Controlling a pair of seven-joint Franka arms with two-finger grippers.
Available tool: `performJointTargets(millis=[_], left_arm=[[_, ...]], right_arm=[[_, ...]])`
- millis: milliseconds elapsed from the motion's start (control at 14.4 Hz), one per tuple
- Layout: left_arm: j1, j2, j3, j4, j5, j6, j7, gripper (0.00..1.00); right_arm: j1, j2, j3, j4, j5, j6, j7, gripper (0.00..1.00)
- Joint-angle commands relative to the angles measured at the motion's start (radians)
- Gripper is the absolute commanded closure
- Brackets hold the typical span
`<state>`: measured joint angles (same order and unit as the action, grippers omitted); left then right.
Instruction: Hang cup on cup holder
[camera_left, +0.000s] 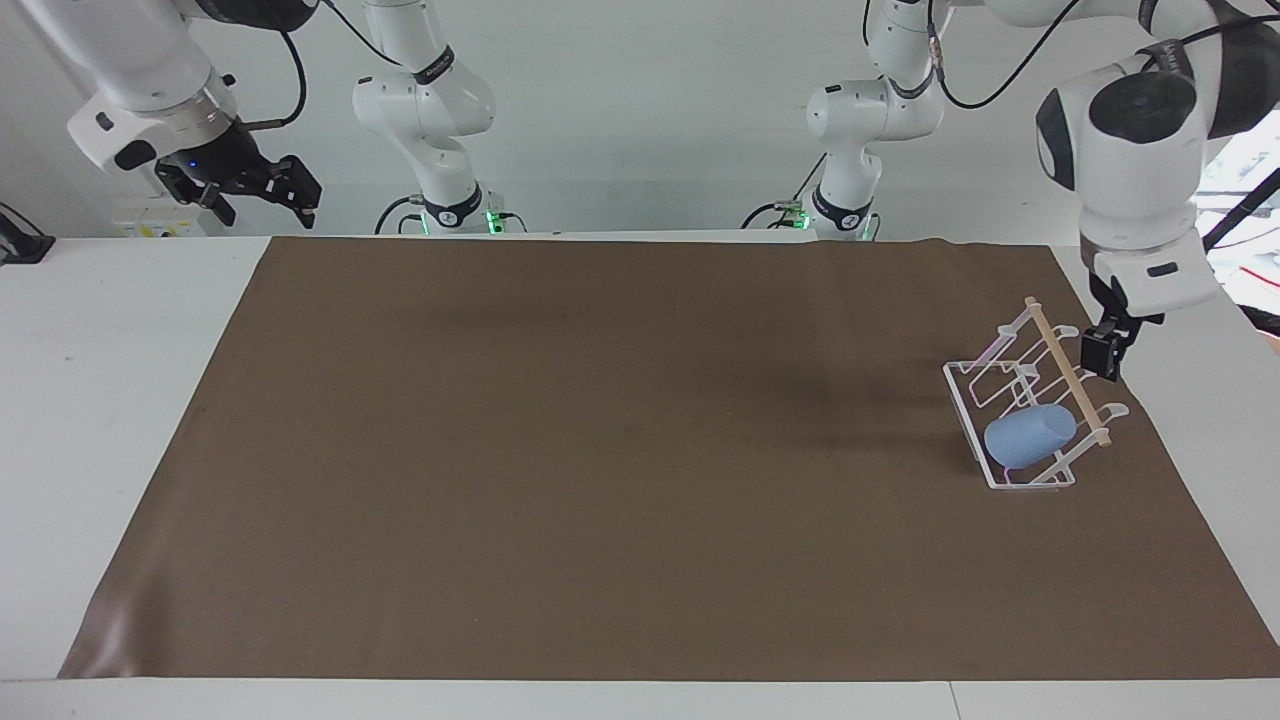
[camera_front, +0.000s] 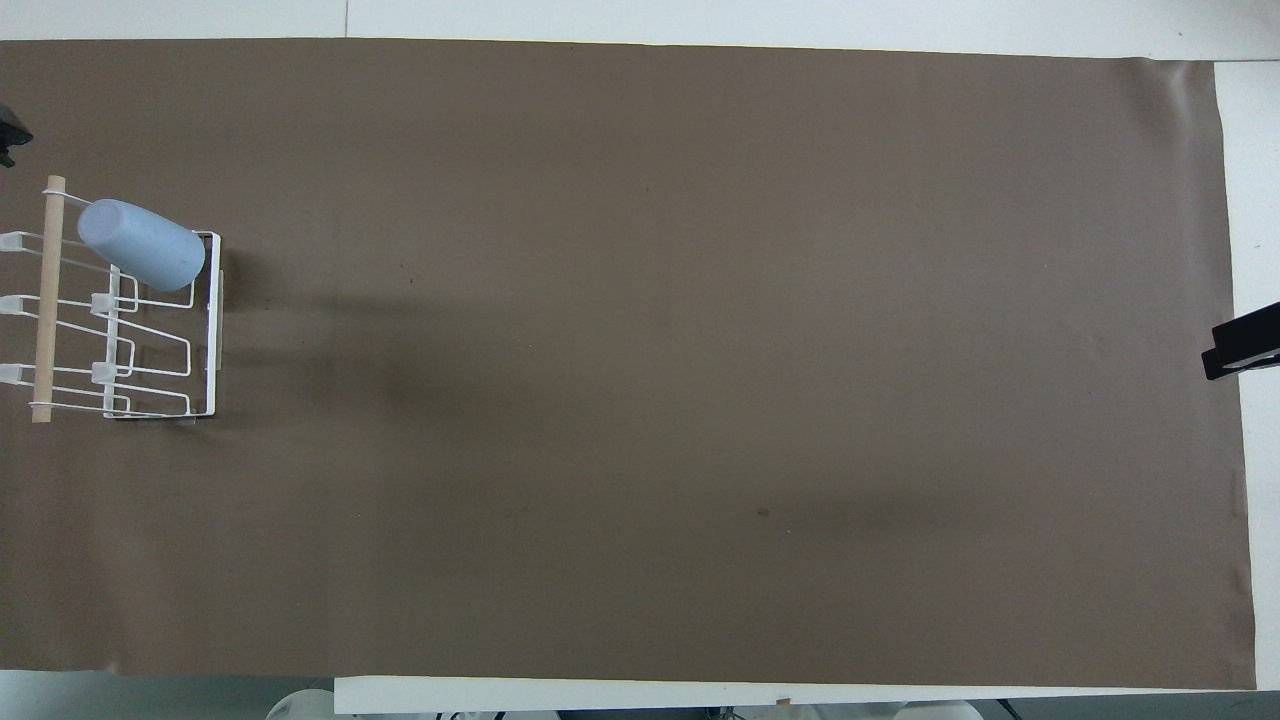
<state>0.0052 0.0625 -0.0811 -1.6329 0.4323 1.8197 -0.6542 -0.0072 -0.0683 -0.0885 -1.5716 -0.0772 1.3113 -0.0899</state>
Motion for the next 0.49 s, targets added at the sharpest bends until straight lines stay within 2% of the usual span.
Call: performJointTargets(millis=[0, 70, 278, 348, 417], left_arm=[[0.018, -0.073, -0.005, -0.053, -0.144, -0.013, 0.196, 0.00], [0.009, -0.111, -0.006, -0.086, -0.155, -0.064, 0.258, 0.00], [-0.028, -0.119, -0.006, -0.073, -0.202, -0.144, 0.506, 0.00], [-0.028, -0.116, -0.002, -0.064, -0.275, -0.164, 0.551, 0.00], [-0.025, -0.104, 0.010, -0.006, -0.378, -0.221, 0.589, 0.00]], right_arm=[[-0.011, -0.019, -0.001, -0.024, 0.020, -0.001, -0.010, 0.00], [-0.010, -0.021, -0.001, -0.022, 0.019, -0.001, -0.010, 0.01], [-0.005, -0.021, -0.001, -0.022, 0.019, -0.003, -0.010, 0.01], [-0.005, -0.021, -0.001, -0.022, 0.019, -0.001, -0.010, 0.01], [-0.007, -0.021, -0.001, -0.024, 0.020, -0.001, -0.010, 0.01]])
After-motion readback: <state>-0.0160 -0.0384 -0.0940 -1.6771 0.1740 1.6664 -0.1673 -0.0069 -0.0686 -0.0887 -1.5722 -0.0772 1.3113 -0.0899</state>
